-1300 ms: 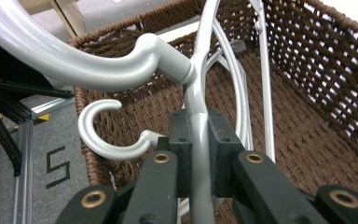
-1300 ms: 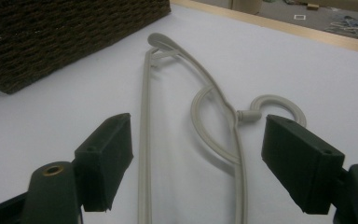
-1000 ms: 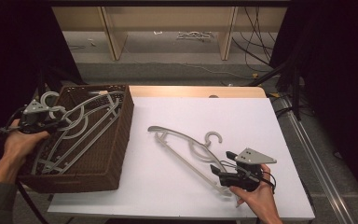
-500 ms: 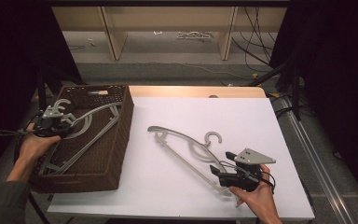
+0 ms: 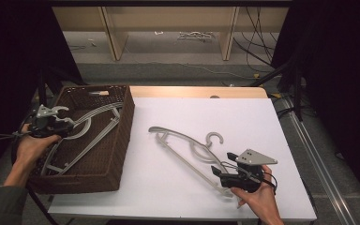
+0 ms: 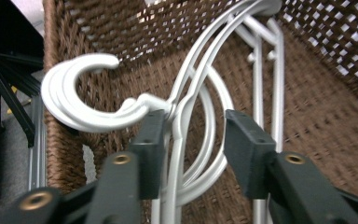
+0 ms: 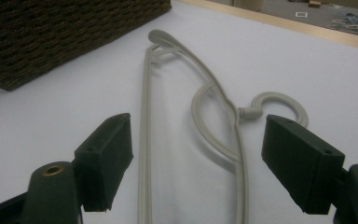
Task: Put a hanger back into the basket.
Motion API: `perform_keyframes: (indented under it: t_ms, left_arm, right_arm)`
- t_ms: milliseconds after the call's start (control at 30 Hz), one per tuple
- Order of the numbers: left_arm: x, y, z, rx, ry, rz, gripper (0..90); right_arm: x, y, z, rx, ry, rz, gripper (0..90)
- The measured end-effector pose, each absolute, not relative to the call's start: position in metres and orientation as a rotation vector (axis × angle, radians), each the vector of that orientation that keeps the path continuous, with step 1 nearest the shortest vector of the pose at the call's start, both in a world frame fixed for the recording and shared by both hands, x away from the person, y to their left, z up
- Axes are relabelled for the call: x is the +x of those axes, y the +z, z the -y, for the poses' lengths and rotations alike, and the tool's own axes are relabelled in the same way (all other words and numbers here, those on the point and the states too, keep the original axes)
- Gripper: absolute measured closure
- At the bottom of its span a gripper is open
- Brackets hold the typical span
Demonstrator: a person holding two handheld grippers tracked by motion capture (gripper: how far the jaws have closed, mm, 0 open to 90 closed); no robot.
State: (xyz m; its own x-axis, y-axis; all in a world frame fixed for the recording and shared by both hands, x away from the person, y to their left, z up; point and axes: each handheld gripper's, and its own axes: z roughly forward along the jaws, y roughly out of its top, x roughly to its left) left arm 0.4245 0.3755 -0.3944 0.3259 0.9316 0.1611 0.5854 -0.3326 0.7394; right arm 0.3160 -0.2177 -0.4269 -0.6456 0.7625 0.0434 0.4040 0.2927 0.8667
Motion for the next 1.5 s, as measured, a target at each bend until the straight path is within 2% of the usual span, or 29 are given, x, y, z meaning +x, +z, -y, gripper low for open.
perform_keyframes:
  t_ms: [233,400,667,733,833,1200,1500]
  left_arm:
    - [0.407,-0.372,-0.363,1.879,0.819,-1.323,41.0]
    - [0.394,-0.362,-0.353,1.782,0.749,-1.310,32.7]
    - [0.370,-0.350,-0.315,1.672,0.669,-1.202,23.4]
    - [0.363,-0.348,-0.303,1.664,0.653,-1.173,18.6]
    - [0.354,-0.348,-0.284,1.695,0.635,-1.091,18.6]
    - [0.331,-0.357,-0.225,1.642,0.575,-0.944,17.4]
    - [0.310,-0.392,-0.184,1.673,0.585,-0.827,17.4]
  right_arm:
    - [0.316,-0.427,0.218,1.052,1.297,-2.191,25.5]
    - [0.317,-0.428,0.217,1.046,1.308,-2.181,25.5]
    - [0.317,-0.428,0.218,1.062,1.290,-2.182,23.5]
    - [0.316,-0.427,0.218,1.068,1.277,-2.188,23.0]
    - [0.317,-0.429,0.217,1.059,1.308,-2.172,22.8]
    - [0.319,-0.428,0.218,1.051,1.307,-2.179,22.5]
    - [0.321,-0.432,0.218,1.052,1.310,-2.180,21.6]
